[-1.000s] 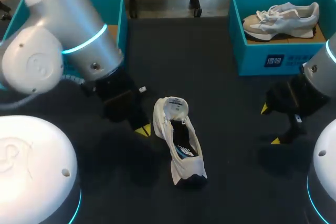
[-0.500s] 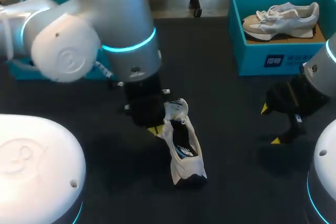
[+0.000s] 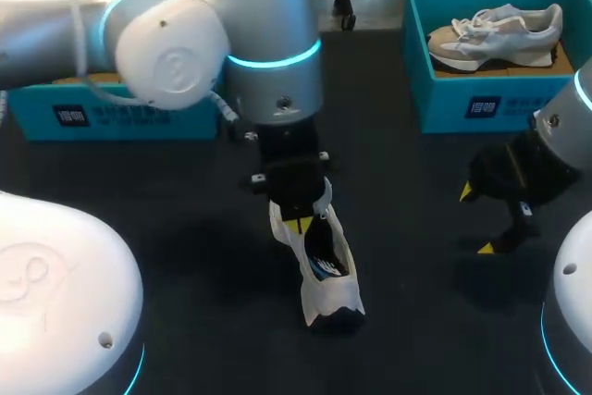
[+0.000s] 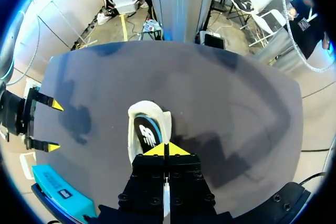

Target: Take the shoe out of the shoebox, open the shoe tongue, remove and reinsert the insole, then place the shoe into the shoebox

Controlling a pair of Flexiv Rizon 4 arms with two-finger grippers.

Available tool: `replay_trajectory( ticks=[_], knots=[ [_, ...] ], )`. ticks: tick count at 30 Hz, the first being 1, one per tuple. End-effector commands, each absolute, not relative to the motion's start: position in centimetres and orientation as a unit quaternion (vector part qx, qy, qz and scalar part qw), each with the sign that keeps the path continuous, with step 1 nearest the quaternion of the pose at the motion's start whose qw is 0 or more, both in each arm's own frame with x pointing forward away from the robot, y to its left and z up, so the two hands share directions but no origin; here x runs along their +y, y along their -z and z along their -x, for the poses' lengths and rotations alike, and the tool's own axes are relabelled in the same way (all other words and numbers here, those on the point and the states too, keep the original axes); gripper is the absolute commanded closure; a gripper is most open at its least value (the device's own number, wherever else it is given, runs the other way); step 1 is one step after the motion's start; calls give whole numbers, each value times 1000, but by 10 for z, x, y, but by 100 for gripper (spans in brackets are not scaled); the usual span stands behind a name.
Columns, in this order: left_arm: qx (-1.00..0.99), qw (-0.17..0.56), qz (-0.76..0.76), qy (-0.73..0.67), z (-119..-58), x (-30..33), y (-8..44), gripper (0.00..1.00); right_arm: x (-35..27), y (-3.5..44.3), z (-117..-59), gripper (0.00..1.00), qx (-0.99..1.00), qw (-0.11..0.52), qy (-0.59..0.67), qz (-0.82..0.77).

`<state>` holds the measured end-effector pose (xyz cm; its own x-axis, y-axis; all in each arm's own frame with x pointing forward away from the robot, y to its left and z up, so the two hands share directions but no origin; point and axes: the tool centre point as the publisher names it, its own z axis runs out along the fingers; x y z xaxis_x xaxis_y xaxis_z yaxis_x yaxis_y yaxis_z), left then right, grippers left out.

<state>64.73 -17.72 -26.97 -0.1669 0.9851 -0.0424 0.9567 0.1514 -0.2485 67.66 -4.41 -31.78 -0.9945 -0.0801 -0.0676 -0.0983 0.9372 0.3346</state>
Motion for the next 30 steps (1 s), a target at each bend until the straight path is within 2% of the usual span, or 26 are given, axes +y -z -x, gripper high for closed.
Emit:
replay_trajectory(
  ticks=[1, 10, 19, 30],
  knots=[
    [-761, 111, 638, -43, -647, -194, 284, 100, -45, 318, -675, 0, 984, 28, -171, 45],
    [-761, 111, 638, -43, -647, -194, 284, 100, -45, 318, -675, 0, 984, 28, -171, 45],
    [-755, 160, 634, -51, -658, -210, 328, 100, -45, 318, -675, 0, 984, 28, -171, 45],
    [-733, 187, 653, -45, -642, -204, 356, 100, -45, 318, -675, 0, 984, 28, -171, 45]
  ],
)
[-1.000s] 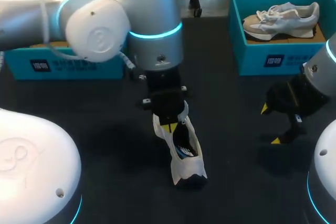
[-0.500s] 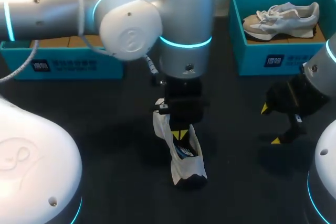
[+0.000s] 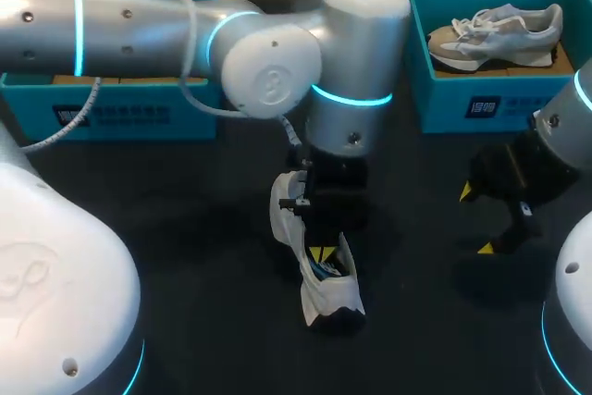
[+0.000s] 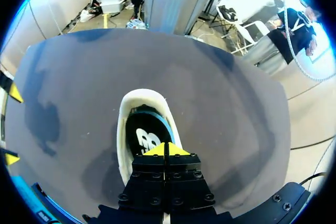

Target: Take the shoe out of the shoebox, open the shoe tongue, remove and reinsert the insole, then place the shoe into the shoebox

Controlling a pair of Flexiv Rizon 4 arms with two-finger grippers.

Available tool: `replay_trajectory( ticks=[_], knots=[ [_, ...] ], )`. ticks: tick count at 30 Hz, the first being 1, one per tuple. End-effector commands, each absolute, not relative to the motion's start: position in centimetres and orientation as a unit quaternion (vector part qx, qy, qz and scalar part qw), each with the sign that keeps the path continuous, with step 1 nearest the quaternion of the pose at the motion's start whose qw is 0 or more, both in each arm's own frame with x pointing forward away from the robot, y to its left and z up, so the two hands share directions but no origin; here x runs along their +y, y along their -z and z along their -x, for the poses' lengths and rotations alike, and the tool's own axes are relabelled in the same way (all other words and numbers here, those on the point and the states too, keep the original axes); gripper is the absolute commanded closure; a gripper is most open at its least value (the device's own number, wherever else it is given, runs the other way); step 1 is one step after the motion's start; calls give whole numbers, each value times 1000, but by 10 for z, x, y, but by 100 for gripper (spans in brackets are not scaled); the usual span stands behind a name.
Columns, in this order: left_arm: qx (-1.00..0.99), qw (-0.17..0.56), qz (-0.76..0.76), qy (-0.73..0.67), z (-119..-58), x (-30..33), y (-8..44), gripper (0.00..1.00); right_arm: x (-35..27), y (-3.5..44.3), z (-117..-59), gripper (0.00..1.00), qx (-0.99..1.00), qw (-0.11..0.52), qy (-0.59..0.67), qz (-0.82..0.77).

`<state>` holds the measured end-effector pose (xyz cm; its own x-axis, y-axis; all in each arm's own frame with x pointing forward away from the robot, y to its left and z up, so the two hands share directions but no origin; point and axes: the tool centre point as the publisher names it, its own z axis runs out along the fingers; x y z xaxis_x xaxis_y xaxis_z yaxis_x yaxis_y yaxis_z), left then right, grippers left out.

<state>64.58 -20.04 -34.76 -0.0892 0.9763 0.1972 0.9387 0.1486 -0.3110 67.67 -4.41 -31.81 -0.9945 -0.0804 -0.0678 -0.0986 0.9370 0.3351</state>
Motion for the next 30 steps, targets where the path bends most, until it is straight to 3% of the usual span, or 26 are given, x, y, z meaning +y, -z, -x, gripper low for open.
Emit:
replay_trajectory(
  ticks=[1, 16, 30],
  knots=[
    [-732, 189, 653, -45, -642, -204, 358, 100, -45, 318, -675, 0, 984, 28, -171, 45],
    [-728, 166, 663, -54, -637, -191, 344, 100, -45, 318, -675, 0, 984, 28, -171, 45],
    [-724, 184, 664, -36, -640, -194, 367, 100, -45, 318, -675, 0, 984, 28, -171, 45]
  ],
)
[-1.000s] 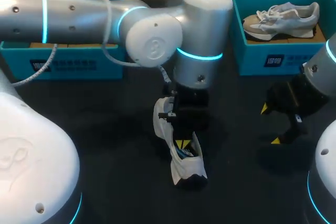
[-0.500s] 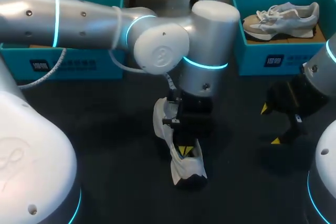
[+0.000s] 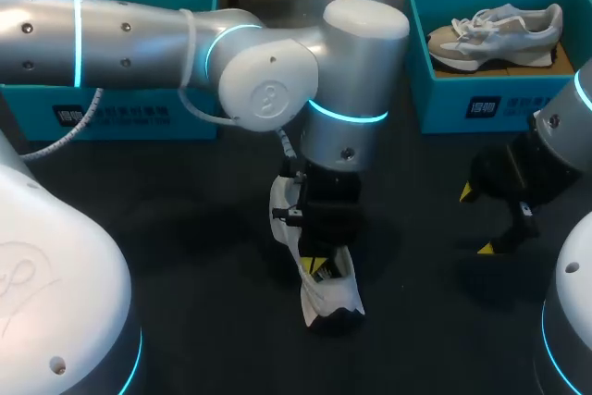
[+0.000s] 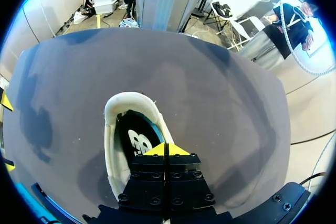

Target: Take the shoe out of the shoebox, open the shoe tongue, remove and reinsert the insole, then place the shoe into the shoebox

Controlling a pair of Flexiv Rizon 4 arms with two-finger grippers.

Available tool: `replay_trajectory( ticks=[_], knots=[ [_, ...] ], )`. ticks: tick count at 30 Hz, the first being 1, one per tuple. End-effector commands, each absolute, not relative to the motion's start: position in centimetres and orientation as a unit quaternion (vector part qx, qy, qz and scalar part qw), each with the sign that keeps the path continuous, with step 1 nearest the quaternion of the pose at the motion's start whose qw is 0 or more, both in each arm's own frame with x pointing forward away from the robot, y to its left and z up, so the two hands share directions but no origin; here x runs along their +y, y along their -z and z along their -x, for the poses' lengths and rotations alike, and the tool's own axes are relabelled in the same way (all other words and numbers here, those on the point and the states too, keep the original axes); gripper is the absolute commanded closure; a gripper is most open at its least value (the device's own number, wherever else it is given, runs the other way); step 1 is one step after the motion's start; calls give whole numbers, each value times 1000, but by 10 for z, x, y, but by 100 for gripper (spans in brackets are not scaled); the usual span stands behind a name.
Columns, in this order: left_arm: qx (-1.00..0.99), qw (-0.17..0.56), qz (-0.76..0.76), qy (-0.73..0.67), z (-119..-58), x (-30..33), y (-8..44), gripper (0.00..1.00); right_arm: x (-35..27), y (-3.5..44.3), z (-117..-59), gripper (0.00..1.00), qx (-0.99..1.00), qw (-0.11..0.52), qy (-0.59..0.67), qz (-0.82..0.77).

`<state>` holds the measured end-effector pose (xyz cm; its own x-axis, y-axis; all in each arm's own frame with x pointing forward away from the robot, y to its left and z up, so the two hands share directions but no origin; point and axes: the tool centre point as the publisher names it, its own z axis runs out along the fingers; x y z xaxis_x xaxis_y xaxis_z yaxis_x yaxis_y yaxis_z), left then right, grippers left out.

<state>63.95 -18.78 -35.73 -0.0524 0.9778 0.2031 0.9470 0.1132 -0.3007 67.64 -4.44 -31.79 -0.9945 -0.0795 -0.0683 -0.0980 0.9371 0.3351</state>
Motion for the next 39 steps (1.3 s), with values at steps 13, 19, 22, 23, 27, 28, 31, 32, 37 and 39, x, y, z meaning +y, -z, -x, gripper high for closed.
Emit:
replay_trajectory(
  ticks=[13, 19, 22, 23, 27, 28, 31, 32, 37, 39],
  knots=[
    [-725, 186, 661, -48, -636, -192, 390, 100, -45, 318, -675, 0, 984, 28, -171, 45],
    [-733, 159, 660, -46, -627, -192, 406, 100, -45, 318, -675, 0, 984, 28, -171, 45],
    [-744, 148, 650, -41, -626, -193, 414, 100, -45, 318, -675, 0, 984, 28, -171, 45],
    [-747, 148, 647, -42, -626, -193, 415, 100, -45, 318, -675, 0, 984, 28, -171, 45],
    [-750, 148, 641, -64, -627, -192, 402, 100, -45, 318, -675, 0, 984, 28, -171, 45],
    [-751, 147, 641, -68, -626, -192, 395, 100, -45, 318, -675, 0, 984, 28, -171, 45],
    [-751, 143, 641, -72, -622, -193, 380, 100, -45, 318, -675, 0, 984, 28, -171, 45],
    [-751, 141, 641, -72, -620, -194, 377, 100, -45, 318, -675, 0, 984, 28, -171, 45],
    [-751, 156, 639, -59, -611, -201, 383, 100, -45, 318, -675, 0, 984, 28, -171, 45],
    [-749, 163, 640, -55, -608, -202, 390, 100, -45, 318, -675, 0, 984, 28, -171, 45]
  ],
)
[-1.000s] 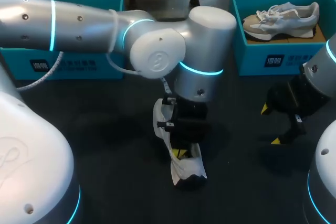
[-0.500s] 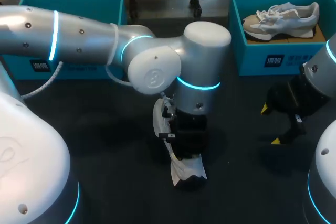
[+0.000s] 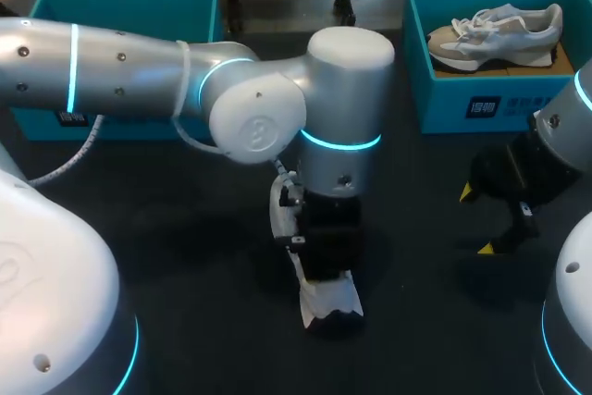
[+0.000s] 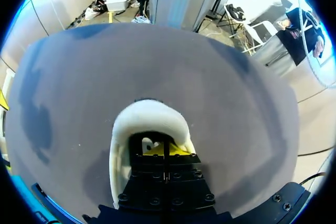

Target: Take the shoe out of the shoebox, open the shoe tongue, remove and reinsert the insole, then place the shoe into the shoebox

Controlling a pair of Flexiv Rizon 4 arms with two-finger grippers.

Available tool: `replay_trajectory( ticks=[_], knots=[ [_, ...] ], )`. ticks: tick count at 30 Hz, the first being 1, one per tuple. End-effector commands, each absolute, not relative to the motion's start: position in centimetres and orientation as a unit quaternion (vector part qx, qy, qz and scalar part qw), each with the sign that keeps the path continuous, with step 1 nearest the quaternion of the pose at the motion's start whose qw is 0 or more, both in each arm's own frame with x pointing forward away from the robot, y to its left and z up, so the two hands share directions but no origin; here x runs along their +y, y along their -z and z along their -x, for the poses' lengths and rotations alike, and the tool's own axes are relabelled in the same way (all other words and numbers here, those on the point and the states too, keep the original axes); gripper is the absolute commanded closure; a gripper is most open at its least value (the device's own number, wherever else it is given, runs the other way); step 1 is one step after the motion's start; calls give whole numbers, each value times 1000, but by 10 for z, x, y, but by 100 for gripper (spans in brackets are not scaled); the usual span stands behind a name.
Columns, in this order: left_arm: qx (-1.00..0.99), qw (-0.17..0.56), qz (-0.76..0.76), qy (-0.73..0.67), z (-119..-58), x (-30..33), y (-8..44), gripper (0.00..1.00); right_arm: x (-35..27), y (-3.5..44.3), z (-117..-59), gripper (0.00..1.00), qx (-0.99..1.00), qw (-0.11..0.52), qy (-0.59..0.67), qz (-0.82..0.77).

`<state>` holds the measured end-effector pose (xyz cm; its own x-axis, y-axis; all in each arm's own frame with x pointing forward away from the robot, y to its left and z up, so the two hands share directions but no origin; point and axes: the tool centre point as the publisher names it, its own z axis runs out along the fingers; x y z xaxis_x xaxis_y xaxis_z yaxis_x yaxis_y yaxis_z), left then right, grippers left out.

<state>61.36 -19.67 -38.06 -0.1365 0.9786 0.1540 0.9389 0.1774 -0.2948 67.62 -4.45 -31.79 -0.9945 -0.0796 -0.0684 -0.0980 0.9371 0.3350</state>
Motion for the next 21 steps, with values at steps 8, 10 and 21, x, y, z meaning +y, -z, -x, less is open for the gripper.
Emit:
replay_trajectory(
  ticks=[8, 10, 21],
  knots=[
    [-761, 138, 634, -14, -603, -203, 427, 100, -45, 318, -675, 0, 984, 28, -171, 45],
    [-766, 138, 628, -19, -605, -203, 434, 100, -45, 318, -675, 0, 984, 28, -171, 45],
    [-789, 84, 607, -43, -613, -203, 402, 100, -45, 318, -675, 0, 984, 28, -171, 45]
  ],
)
